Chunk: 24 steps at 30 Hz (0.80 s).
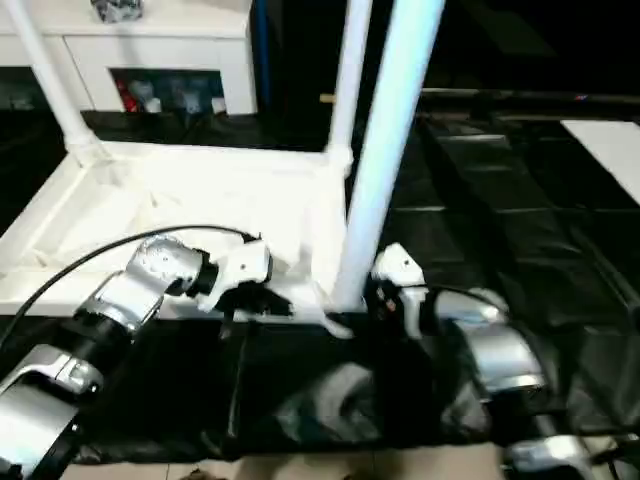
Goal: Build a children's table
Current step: Rotate leg to tighten
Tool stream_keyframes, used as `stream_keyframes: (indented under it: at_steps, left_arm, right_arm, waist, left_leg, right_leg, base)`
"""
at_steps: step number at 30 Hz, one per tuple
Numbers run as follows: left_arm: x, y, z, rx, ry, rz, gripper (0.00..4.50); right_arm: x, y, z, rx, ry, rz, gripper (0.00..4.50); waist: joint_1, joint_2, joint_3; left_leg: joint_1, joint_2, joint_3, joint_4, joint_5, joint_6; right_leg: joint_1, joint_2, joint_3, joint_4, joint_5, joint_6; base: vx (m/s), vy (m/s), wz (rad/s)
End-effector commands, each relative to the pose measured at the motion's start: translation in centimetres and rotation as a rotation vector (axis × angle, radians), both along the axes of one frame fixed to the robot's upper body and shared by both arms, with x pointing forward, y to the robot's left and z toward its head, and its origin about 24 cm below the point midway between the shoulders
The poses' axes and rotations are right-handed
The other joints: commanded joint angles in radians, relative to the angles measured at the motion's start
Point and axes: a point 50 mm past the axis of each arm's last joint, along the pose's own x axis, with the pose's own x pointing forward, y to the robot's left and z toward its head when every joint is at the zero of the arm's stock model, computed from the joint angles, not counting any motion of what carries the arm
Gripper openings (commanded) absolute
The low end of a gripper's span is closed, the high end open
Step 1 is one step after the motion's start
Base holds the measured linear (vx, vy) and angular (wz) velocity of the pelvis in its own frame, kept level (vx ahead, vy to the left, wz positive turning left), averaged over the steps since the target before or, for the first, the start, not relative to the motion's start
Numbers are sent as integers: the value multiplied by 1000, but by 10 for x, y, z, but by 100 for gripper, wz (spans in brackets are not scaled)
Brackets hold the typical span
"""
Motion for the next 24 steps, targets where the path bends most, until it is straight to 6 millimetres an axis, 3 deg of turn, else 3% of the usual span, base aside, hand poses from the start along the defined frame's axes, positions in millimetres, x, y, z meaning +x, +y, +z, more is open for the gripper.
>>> stream_keyframes:
  at_steps: [1,4,5,6,7,9,12,15,16,18,20,21,23,24]
  left_arm:
    - [-4,-27,-8,-22,19,35,0]
    - [-8,-42,-10,-38,16,45,0]
    - [-8,-42,-10,-38,16,45,0]
    - [-14,-62,-12,-60,12,51,0]
    - [-14,-62,-12,-60,12,51,0]
    - [-18,-74,-13,-76,7,64,0]
    - [-19,-75,-13,-73,2,60,0]
    - [-17,-68,-13,-65,-9,63,0]
    - [-17,-67,-13,-62,-13,66,0]
    - [-15,-61,-12,-59,-19,67,0]
    - [-14,-53,-11,-64,-32,51,0]
    - [-13,-50,-10,-62,-36,49,0]
    - [-13,-46,-9,-66,-45,33,0]
    - [-14,-40,-8,-72,-47,13,0]
  right_arm:
    - [3,16,-14,18,64,-123,268]
    - [6,31,-17,27,66,-173,267]
    - [6,31,-17,27,66,-173,267]
    - [10,51,-22,19,60,-264,267]
    - [10,51,-22,19,60,-264,267]
    - [11,66,-24,-4,40,-305,267]
    - [12,69,-22,-9,9,-317,267]
    - [16,65,-16,18,-35,-342,337]
    - [16,64,-15,28,-35,-337,339]
    - [17,59,-13,22,-51,-328,372]
    - [16,48,-9,-13,-94,-303,372]
    - [16,44,-8,-29,-116,-296,393]
    - [15,39,-6,-39,-136,-273,393]
    - [13,32,-3,-50,-152,-224,393]
  waist:
    - [-3,-10,-48]
    - [-10,-4,-50]
    - [-12,-4,-50]
    - [-15,-3,-51]
    - [-20,-2,-49]
    - [-25,0,-48]
    - [-37,1,-43]
    - [-44,10,-42]
    - [-45,9,-45]
    - [-41,6,-46]
    - [-37,6,-48]
    - [-33,6,-52]
    - [-26,5,-55]
    - [-20,2,-58]
  left_leg:
    - [10,37,-28,-88,-334,-8]
    - [8,37,-34,-93,-363,-14]
    - [11,37,-32,-93,-376,-16]
    - [12,38,-32,-95,-391,-20]
    - [11,39,-33,-97,-397,-27]
    - [18,36,-37,-99,-440,-37]
    - [24,33,-44,-101,-522,-35]
    - [29,34,-52,-104,-559,-34]
    - [25,35,-55,-107,-552,-32]
    - [26,34,-51,-107,-526,-24]
    - [22,36,-47,-107,-499,-18]
    - [20,37,-44,-107,-464,-12]
    - [17,39,-36,-104,-395,-1]
    - [16,38,-28,-99,-340,22]
  right_leg:
    - [35,-42,35,-98,-482,-154]
    - [36,-40,32,-105,-495,-127]
    - [30,-40,34,-107,-479,-131]
    - [28,-38,34,-107,-465,-137]
    - [26,-38,34,-106,-460,-140]
    - [24,-37,30,-114,-492,-128]
    - [21,-36,21,-130,-574,-93]
    - [25,-39,12,-139,-582,-80]
    - [31,-39,12,-137,-550,-87]
    - [27,-40,20,-134,-501,-111]
    - [29,-39,25,-127,-451,-134]
    - [33,-39,30,-120,-396,-151]
    - [35,-37,35,-108,-286,-186]
    - [40,-36,38,-97,-217,-213]
  base:
    - [0,0,0]
    - [0,0,0]
    - [0,0,0]
    - [0,0,0]
    - [0,0,0]
    - [0,0,0]
    - [0,0,0]
    - [0,0,0]
    - [0,0,0]
    - [0,0,0]
    - [0,0,0]
    - [0,0,0]
    - [25,-7,4]
    - [59,-23,10]
